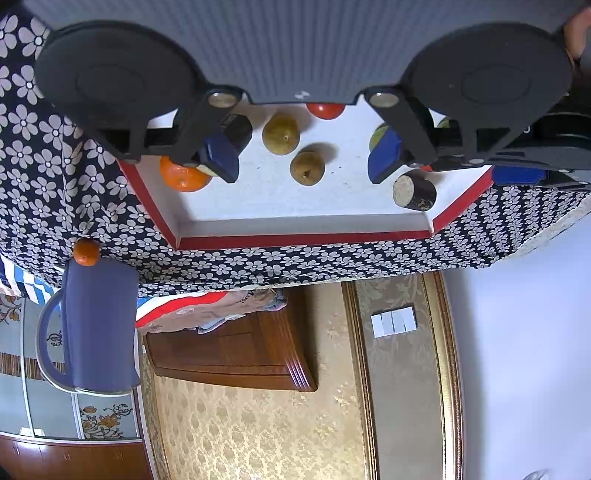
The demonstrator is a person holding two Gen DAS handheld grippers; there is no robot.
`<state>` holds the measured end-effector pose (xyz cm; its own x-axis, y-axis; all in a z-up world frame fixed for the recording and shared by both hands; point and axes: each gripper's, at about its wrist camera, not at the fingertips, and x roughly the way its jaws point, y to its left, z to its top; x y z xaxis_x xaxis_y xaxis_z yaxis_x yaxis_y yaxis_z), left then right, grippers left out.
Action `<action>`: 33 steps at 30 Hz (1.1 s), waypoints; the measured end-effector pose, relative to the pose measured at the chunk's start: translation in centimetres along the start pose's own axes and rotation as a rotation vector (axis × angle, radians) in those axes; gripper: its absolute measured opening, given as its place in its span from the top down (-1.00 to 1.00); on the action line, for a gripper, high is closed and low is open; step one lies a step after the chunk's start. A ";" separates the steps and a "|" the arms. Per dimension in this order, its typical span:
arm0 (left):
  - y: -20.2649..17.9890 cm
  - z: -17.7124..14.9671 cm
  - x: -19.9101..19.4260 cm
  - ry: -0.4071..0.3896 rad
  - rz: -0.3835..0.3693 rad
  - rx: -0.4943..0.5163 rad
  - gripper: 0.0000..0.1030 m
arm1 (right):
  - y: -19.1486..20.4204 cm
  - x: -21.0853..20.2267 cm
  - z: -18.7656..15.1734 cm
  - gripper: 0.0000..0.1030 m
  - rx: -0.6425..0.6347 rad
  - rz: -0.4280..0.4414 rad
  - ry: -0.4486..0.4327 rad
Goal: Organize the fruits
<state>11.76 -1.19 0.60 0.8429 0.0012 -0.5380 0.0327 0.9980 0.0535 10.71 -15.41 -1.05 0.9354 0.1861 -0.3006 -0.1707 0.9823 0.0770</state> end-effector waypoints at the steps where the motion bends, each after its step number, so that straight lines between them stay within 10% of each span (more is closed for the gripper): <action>1: 0.0 0.0 0.0 -0.001 0.000 0.001 -0.37 | 0.0 0.0 0.0 -0.48 0.001 -0.001 -0.001; 33: -0.1 -0.1 -0.1 0.000 -0.007 0.007 -0.38 | -0.3 -0.4 0.0 -0.67 0.031 -0.021 -0.022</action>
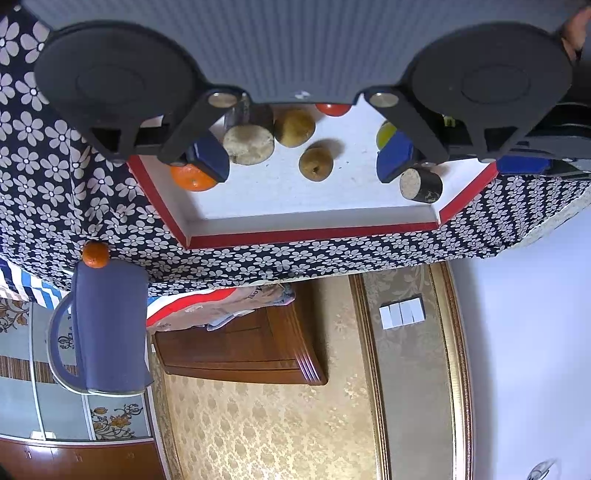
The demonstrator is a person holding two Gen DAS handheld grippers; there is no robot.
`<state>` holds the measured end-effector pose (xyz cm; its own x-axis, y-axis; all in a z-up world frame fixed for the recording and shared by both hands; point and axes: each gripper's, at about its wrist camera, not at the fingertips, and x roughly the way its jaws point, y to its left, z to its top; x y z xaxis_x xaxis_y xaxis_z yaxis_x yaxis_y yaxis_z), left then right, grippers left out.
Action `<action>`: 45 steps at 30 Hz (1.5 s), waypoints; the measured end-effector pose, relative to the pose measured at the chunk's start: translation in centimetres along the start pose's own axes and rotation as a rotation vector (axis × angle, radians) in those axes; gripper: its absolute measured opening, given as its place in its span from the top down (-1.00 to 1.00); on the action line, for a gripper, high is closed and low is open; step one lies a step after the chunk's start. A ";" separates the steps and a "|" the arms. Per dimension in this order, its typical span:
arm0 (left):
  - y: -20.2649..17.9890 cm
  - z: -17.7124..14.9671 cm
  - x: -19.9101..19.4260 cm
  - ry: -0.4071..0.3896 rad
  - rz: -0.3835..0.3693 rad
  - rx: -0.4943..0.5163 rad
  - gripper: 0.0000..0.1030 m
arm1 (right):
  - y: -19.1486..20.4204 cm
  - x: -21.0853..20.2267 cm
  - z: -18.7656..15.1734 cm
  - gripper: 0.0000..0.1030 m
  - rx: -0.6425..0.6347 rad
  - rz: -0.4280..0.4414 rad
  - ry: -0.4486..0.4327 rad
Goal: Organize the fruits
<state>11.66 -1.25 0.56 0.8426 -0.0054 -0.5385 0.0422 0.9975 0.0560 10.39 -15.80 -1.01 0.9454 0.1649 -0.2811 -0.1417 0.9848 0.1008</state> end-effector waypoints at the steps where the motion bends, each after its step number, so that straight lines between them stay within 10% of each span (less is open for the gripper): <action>1: 0.0 0.0 0.0 0.000 0.000 0.001 -0.38 | 0.0 0.0 0.0 -0.67 0.000 -0.001 -0.001; 45: 0.0 -0.3 -0.5 -0.008 0.000 0.018 -0.38 | -0.3 -0.2 -0.4 -0.86 0.010 -0.008 0.005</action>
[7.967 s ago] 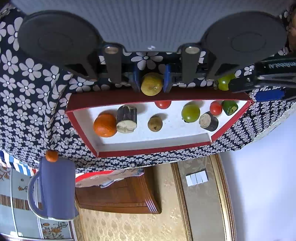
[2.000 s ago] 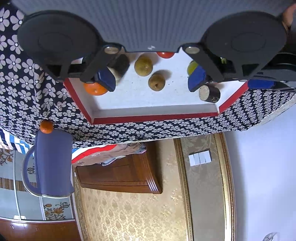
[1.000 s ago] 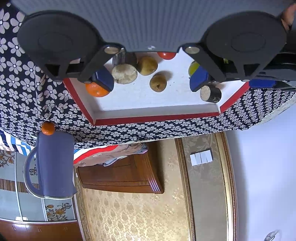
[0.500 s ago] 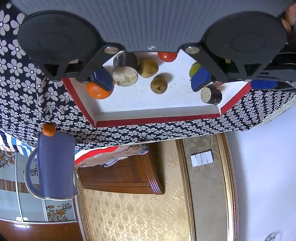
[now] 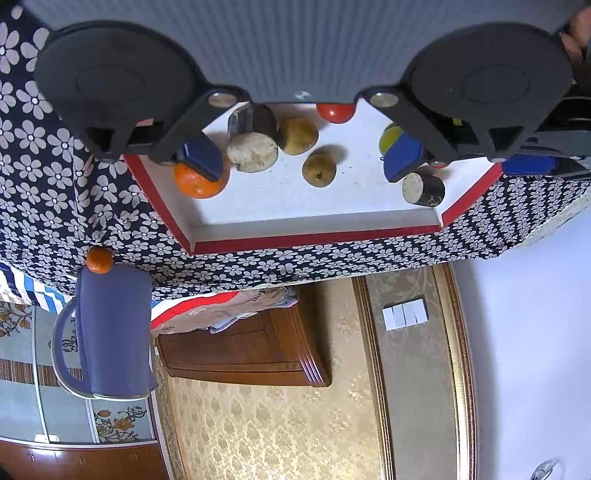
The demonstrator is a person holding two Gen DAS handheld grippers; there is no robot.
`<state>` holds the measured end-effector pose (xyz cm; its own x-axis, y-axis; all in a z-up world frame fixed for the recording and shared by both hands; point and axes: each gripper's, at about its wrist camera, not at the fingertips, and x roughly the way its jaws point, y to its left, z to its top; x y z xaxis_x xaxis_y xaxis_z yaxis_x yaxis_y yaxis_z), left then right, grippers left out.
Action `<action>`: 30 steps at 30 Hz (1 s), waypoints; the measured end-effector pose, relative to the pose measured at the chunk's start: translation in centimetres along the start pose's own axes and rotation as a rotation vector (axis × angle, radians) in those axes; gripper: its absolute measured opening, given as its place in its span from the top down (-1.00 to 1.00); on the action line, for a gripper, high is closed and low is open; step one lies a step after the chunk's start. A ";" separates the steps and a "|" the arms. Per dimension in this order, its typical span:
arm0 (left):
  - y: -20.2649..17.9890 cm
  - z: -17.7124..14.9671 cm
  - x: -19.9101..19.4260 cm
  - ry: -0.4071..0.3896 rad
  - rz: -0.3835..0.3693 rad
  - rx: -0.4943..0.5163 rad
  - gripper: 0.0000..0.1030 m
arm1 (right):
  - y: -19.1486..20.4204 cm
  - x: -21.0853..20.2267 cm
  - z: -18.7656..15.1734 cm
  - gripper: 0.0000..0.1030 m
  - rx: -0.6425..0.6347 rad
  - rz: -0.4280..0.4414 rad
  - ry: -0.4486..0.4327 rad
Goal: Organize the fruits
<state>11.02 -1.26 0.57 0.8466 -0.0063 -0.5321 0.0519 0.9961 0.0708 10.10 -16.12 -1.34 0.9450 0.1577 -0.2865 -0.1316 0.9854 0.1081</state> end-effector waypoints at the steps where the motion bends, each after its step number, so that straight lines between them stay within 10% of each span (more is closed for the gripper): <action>1: 0.0 0.0 0.0 0.000 0.003 0.001 -0.38 | 0.0 -0.1 0.0 -0.87 0.001 -0.002 -0.003; 23: 2.4 -4.4 -7.1 -0.027 -0.009 -0.015 -0.39 | 0.6 -8.3 -1.7 -1.00 -0.020 0.056 -0.019; 30: 8.3 -5.9 -11.0 -0.028 -0.012 -0.176 -0.45 | 4.4 -10.0 -1.2 -1.00 -0.027 0.164 -0.005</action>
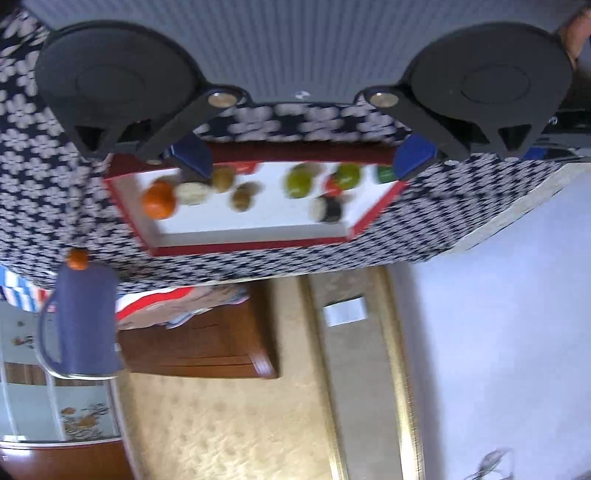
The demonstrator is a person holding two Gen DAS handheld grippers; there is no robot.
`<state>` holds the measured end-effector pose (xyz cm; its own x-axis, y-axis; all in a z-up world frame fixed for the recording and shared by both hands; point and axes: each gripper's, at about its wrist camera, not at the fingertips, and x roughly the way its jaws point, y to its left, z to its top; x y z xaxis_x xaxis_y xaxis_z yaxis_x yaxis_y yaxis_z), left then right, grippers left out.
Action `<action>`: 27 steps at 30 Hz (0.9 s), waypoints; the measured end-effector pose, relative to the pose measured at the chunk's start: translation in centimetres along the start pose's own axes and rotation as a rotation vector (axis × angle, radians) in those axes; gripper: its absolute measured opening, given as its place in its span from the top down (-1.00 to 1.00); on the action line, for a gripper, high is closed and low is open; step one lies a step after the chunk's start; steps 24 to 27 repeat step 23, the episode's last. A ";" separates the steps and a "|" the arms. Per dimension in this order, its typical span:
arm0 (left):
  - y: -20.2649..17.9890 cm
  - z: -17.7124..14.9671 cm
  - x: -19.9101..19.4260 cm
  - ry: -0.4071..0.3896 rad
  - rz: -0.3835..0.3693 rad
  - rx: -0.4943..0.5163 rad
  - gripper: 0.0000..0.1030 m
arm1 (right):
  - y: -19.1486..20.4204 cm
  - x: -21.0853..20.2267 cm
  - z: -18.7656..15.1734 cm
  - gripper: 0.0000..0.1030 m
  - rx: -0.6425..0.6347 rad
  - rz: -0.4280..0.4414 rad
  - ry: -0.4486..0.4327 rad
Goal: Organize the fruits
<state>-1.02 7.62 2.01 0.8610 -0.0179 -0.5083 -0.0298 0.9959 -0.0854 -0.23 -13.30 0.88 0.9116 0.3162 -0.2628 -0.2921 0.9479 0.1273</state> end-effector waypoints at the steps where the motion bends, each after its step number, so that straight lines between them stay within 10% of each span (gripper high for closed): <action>1: 0.3 0.2 -0.1 0.005 -0.008 -0.030 -0.45 | 0.7 -0.1 -0.1 -1.00 -0.008 0.003 -0.014; 6: -1.1 0.0 0.4 -0.001 0.083 0.017 -0.46 | 2.5 -0.3 -0.8 -1.00 -0.087 -0.036 -0.033; 14: -5.1 -0.4 0.4 0.005 -0.064 0.043 -0.75 | -1.1 -1.7 -1.2 -1.00 -0.013 -0.129 -0.026; 27: -7.3 -0.6 -0.9 -0.082 0.024 0.123 -0.76 | -2.1 -2.5 -1.8 -1.00 -0.006 -0.147 -0.055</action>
